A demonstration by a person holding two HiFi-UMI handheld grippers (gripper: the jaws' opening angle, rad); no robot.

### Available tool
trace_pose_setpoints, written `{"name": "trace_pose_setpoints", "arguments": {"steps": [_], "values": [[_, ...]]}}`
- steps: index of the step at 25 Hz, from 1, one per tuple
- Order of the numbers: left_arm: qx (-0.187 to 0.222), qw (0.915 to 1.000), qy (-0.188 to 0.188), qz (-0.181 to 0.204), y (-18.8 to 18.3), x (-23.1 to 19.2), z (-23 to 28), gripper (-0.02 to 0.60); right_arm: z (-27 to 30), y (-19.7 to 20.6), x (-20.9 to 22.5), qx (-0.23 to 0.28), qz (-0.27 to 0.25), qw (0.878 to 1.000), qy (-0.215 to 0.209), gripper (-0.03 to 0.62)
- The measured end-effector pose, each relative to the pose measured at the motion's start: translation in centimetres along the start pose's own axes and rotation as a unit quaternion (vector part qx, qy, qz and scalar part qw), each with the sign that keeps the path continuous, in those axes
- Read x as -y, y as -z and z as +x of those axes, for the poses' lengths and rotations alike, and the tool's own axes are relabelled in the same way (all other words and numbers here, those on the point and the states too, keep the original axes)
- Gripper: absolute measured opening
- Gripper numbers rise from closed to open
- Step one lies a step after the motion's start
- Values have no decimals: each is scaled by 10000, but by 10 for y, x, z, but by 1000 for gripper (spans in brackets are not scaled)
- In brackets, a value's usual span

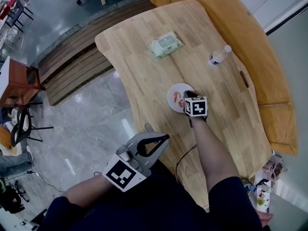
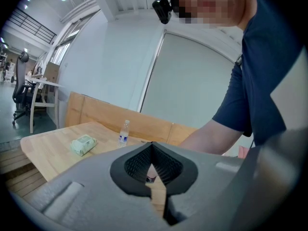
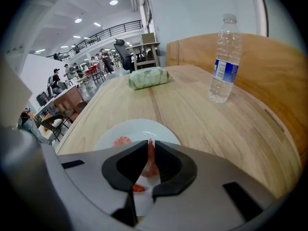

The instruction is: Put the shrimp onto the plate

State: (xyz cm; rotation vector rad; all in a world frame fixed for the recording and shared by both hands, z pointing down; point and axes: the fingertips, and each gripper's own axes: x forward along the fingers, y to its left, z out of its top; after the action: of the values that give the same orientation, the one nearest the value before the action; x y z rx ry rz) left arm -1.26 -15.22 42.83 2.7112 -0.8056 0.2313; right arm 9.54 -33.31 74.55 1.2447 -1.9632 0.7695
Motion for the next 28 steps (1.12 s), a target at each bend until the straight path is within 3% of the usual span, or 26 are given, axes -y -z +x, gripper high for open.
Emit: {"name": "trace_pose_setpoints", "arguments": {"steps": [18, 28], "values": [[-64, 10000, -5, -36, 5, 4, -3, 3, 1, -1, -1, 126, -66, 9999, 50, 75], [7, 10000, 27, -6, 0, 14, -12, 3, -37, -24, -7, 687, -185, 9975, -6, 83]]}}
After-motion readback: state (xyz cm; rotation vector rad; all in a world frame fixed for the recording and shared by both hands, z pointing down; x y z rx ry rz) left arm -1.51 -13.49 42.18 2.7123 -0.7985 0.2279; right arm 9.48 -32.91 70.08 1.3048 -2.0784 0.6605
